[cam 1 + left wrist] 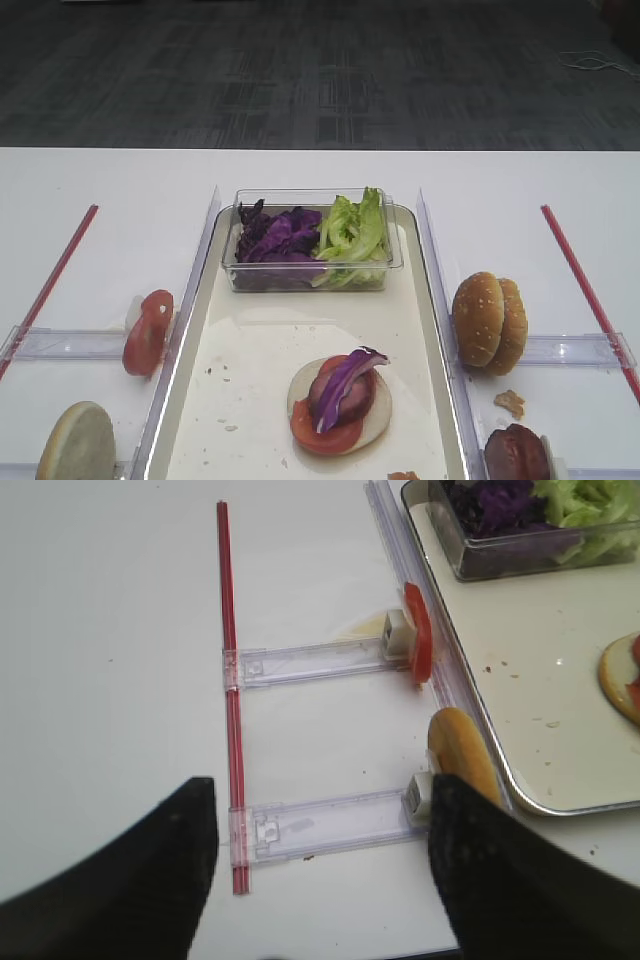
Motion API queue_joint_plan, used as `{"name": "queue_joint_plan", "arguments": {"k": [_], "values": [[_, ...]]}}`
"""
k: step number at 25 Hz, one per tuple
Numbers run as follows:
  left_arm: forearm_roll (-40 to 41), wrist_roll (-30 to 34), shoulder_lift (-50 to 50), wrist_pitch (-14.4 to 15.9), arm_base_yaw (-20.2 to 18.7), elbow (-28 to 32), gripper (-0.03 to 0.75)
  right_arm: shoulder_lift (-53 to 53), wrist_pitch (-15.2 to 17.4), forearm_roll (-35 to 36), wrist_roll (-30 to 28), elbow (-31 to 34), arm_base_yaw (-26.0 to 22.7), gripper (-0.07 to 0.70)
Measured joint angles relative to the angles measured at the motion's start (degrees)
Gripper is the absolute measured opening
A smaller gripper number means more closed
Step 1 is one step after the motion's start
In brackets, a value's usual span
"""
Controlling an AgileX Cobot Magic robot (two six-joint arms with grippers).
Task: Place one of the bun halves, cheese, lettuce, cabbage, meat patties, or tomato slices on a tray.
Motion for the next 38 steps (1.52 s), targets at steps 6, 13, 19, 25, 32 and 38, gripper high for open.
{"name": "queue_joint_plan", "arguments": {"k": [6, 13, 19, 25, 32, 38], "values": [[0.00, 0.00, 0.00, 0.00, 0.00, 0.00, 0.419, 0.00, 0.00, 0.00, 0.00, 0.00, 0.00, 0.013], [0.00, 0.00, 0.00, 0.00, 0.00, 0.00, 0.418, 0.00, 0.00, 0.00, 0.00, 0.00, 0.00, 0.013], [0.00, 0.00, 0.00, 0.00, 0.00, 0.00, 0.418, 0.00, 0.00, 0.00, 0.00, 0.00, 0.00, 0.013], [0.00, 0.04, 0.00, 0.00, 0.00, 0.00, 0.418, 0.00, 0.00, 0.00, 0.10, 0.00, 0.00, 0.013], [0.00, 0.04, 0.00, 0.00, 0.00, 0.00, 0.418, 0.00, 0.00, 0.00, 0.10, 0.00, 0.00, 0.013], [0.00, 0.04, 0.00, 0.00, 0.00, 0.00, 0.418, 0.00, 0.00, 0.00, 0.10, 0.00, 0.00, 0.013]]}}
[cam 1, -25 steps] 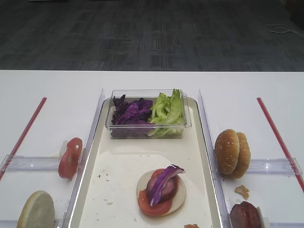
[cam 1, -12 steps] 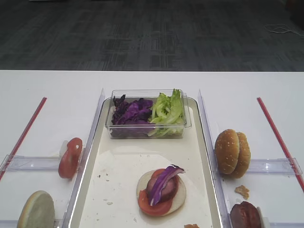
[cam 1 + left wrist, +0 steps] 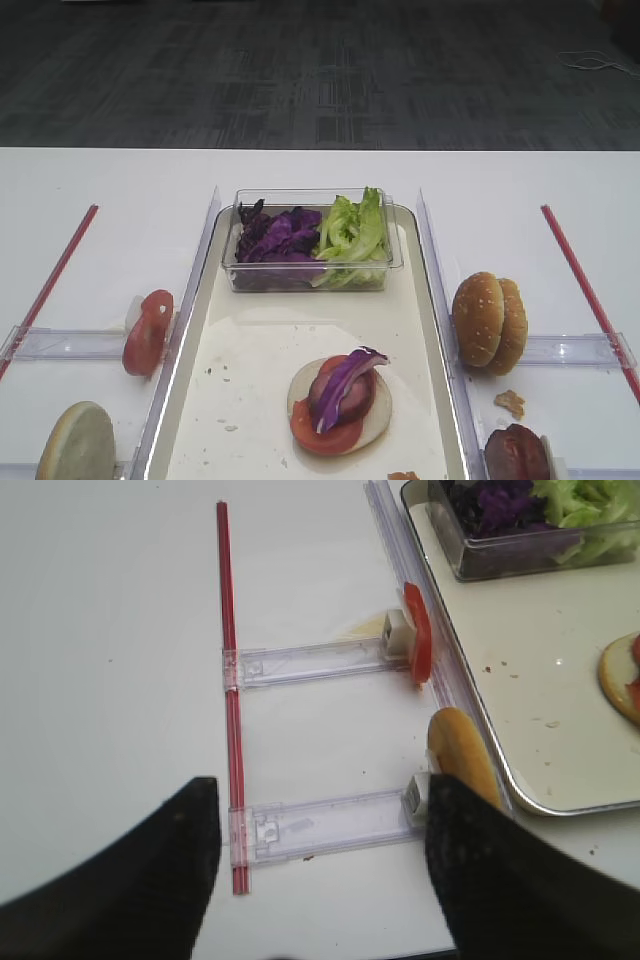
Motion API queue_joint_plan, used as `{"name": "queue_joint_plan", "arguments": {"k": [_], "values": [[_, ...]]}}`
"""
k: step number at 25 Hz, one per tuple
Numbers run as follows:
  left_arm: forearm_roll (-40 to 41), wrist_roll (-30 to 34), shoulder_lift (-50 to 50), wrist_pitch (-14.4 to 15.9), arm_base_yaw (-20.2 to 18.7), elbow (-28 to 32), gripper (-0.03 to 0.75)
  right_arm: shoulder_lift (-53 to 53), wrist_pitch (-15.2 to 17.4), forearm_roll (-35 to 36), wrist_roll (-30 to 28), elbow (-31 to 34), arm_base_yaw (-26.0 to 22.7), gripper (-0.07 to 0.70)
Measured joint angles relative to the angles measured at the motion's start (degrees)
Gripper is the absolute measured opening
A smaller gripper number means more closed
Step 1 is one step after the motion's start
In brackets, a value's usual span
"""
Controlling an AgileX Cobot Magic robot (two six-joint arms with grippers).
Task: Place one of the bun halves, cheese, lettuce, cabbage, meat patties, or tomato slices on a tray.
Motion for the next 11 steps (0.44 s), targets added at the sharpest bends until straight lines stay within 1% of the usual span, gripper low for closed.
{"name": "queue_joint_plan", "arguments": {"k": [11], "values": [[0.00, 0.00, 0.00, 0.00, 0.00, 0.00, 0.418, 0.00, 0.00, 0.00, 0.13, 0.00, 0.00, 0.013]]}}
